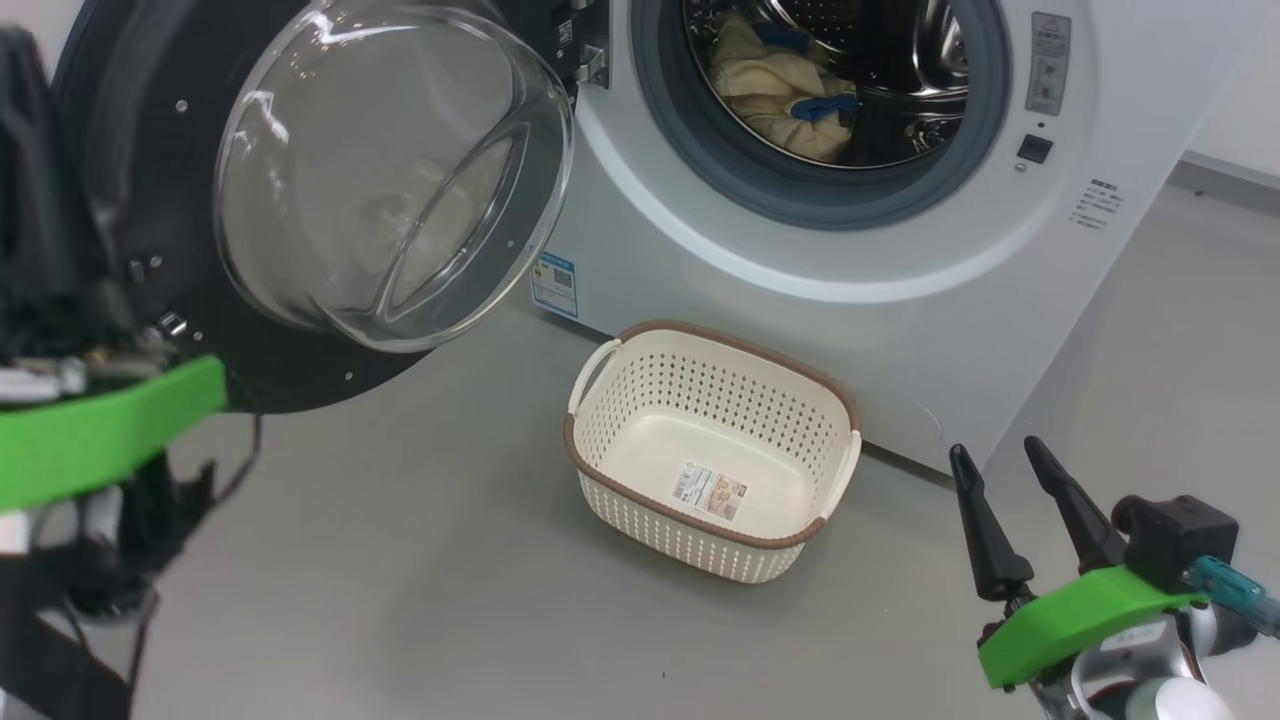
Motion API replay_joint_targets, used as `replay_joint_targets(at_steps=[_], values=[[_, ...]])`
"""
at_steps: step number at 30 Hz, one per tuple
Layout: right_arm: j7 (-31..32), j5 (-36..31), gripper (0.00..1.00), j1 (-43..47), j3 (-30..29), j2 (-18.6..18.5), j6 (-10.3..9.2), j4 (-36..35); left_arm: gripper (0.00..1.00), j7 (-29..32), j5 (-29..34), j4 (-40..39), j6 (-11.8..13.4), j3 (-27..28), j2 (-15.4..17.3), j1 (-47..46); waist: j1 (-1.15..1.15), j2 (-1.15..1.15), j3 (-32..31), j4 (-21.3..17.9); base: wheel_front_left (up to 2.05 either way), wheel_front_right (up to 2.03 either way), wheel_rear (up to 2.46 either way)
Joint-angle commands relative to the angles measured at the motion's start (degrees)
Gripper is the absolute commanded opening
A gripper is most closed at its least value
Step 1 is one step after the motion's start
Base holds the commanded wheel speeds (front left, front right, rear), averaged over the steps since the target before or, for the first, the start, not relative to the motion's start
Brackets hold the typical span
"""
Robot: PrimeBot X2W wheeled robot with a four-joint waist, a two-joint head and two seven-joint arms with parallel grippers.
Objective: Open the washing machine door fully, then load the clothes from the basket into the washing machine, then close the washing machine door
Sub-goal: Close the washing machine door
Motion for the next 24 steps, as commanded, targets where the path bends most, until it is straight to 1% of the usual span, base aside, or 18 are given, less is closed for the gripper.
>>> replay_joint_targets(at_steps=[1, 5, 7, 8, 12, 16, 18, 24], values=[[-0.2, 0.3, 1.00, -1.3, 1.1, -0.6, 0.20, -2.2, 0.00, 0.4, -1.2, -0.4, -0.9, 4.2, 3.4, -6.5, 0.00, 0.00, -0.2, -0.9, 0.00, 0.00, 0.00], [-0.2, 0.4, 1.00, -1.3, 1.2, -0.6, 0.20, -2.3, 0.00, 1.2, -5.5, 5.6, -3.3, 8.2, 6.4, -14.6, 0.00, 0.00, -0.1, -2.6, 0.00, 0.00, 0.00], [-0.2, 0.3, 1.00, -1.3, 1.0, -0.6, 0.20, -2.5, 0.00, 1.7, -8.1, 10.6, -4.7, 10.5, 8.1, -18.2, 0.00, 0.00, 0.2, -3.4, 0.00, 0.00, 0.00], [-0.2, 0.3, 1.00, -1.3, 1.0, -0.6, 0.20, -2.5, 0.00, 1.7, -8.1, 10.6, -4.7, 10.5, 8.1, -18.2, 0.00, 0.00, 0.2, -3.4, 0.00, 0.00, 0.00], [-0.1, 0.2, 1.00, -1.2, 0.8, -0.6, 0.20, -2.8, 0.00, 3.1, -14.5, 21.6, -8.0, 14.6, 10.8, -23.8, 0.00, 0.00, 0.6, -4.8, 0.00, 0.00, 0.00], [0.0, 0.2, 1.00, -1.0, 0.7, -0.6, 0.20, -2.9, 0.00, 5.5, -19.2, 32.7, -10.1, 17.4, 13.7, -26.8, 0.00, 0.00, 1.0, -5.9, 0.00, 0.00, 0.00], [0.0, 0.3, 1.00, -0.8, 0.7, -0.6, 0.20, -2.8, 0.00, 7.6, -22.3, 38.0, -11.1, 18.3, 14.5, -27.7, 0.00, 0.00, 1.0, -6.3, 0.00, 0.00, 0.00], [0.5, 0.2, 1.00, -0.7, 1.2, -0.6, 0.20, -3.2, 0.00, 14.2, -29.4, 49.8, -12.6, 19.2, 16.9, -29.1, 0.00, 0.00, 1.4, -7.3, 0.00, 0.00, 0.00]])
